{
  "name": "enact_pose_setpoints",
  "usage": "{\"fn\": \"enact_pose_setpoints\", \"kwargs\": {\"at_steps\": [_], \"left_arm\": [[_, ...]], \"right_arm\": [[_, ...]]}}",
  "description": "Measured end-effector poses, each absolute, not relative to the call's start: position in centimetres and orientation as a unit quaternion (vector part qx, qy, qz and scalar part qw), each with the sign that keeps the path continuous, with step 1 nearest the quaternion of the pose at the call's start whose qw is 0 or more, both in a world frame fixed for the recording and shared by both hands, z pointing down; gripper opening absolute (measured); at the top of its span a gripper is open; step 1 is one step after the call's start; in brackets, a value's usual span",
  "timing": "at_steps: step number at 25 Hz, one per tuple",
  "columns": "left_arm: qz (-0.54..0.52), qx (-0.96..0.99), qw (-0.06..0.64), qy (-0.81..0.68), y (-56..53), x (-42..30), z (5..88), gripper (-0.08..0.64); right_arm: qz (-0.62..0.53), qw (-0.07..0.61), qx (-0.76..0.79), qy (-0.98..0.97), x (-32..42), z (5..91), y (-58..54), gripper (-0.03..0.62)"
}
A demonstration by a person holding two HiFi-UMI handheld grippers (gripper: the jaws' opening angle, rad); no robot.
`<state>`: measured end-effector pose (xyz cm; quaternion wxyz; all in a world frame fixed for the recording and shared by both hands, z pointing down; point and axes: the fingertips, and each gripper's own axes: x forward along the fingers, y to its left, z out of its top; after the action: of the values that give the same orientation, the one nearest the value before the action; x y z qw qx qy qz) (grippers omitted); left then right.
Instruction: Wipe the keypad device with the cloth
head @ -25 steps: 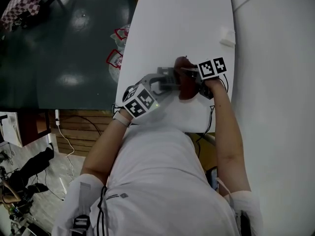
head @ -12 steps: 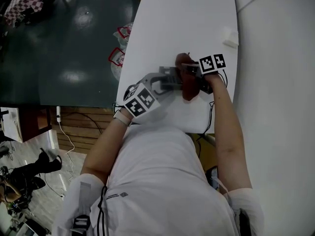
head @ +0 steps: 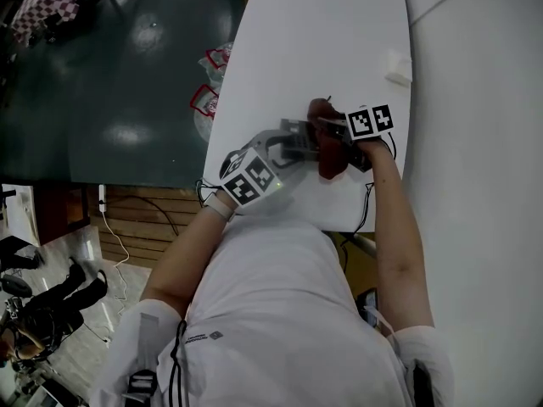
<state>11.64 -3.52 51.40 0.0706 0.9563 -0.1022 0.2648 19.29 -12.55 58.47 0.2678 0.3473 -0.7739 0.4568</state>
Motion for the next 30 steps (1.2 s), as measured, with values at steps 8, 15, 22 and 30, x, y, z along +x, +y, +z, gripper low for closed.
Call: {"fn": "enact_pose_setpoints", "kwargs": {"at_steps": [8,15,22,30], "left_arm": [[0.266,0.956,0.07,-0.105,-3.7,11.7,51.6,0.23],[0.266,0.955,0.071,-0.109,-3.9,11.7,51.9,0.233],[0.26,0.957,0.07,-0.109,-3.9,12.0,52.1,0.233],[0.252,0.959,0.067,-0.111,-3.7,12.1,51.8,0.233]], "right_arm": [[0.411,0.291,0.311,-0.806,17.9,56.0,-10.2,0.089],[0.384,0.332,0.261,-0.821,16.3,53.4,-7.6,0.087],[0.351,0.365,0.211,-0.836,13.5,51.6,-5.9,0.084],[0.4,0.375,0.208,-0.81,13.2,52.1,-6.3,0.086]]}}
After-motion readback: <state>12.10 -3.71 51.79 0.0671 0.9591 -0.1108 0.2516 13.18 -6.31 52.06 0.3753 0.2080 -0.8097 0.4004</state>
